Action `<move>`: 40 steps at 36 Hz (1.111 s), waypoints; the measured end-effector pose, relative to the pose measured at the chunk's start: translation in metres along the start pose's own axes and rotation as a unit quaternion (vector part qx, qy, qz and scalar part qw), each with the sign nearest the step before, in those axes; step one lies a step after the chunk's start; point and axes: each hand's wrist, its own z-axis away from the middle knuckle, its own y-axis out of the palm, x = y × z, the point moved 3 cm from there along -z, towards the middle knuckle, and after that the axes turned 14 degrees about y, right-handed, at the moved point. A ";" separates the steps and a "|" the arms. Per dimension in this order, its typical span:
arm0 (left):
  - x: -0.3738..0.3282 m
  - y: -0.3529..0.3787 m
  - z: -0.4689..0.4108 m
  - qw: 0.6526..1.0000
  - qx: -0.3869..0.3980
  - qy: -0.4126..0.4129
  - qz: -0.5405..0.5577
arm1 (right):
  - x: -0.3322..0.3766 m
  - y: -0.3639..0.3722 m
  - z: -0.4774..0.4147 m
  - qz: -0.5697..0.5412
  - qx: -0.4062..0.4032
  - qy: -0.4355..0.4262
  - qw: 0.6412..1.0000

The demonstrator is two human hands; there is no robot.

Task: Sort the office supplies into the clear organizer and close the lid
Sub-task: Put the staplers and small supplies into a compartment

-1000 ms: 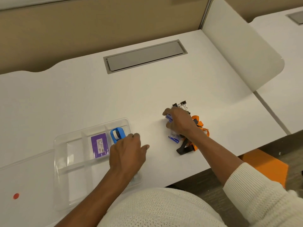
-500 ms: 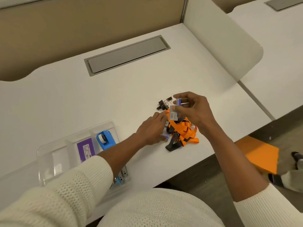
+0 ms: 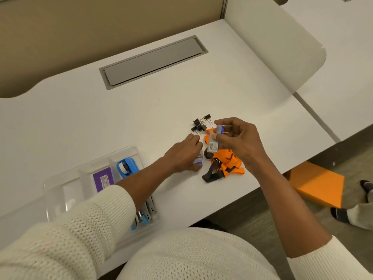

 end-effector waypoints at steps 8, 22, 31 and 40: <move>-0.014 -0.006 0.018 0.996 -0.002 -0.060 0.069 | -0.001 0.017 -0.005 0.017 0.020 0.011 1.000; -0.015 0.001 0.064 0.918 -0.150 -0.213 0.297 | 0.003 0.041 0.002 0.026 0.059 0.025 0.998; -0.011 -0.018 0.180 0.809 -0.365 -0.347 0.302 | 0.008 0.112 0.017 0.036 0.131 0.030 0.990; 0.010 -0.024 0.323 0.686 -0.469 -0.511 0.220 | 0.021 0.231 0.060 0.113 0.260 0.028 0.959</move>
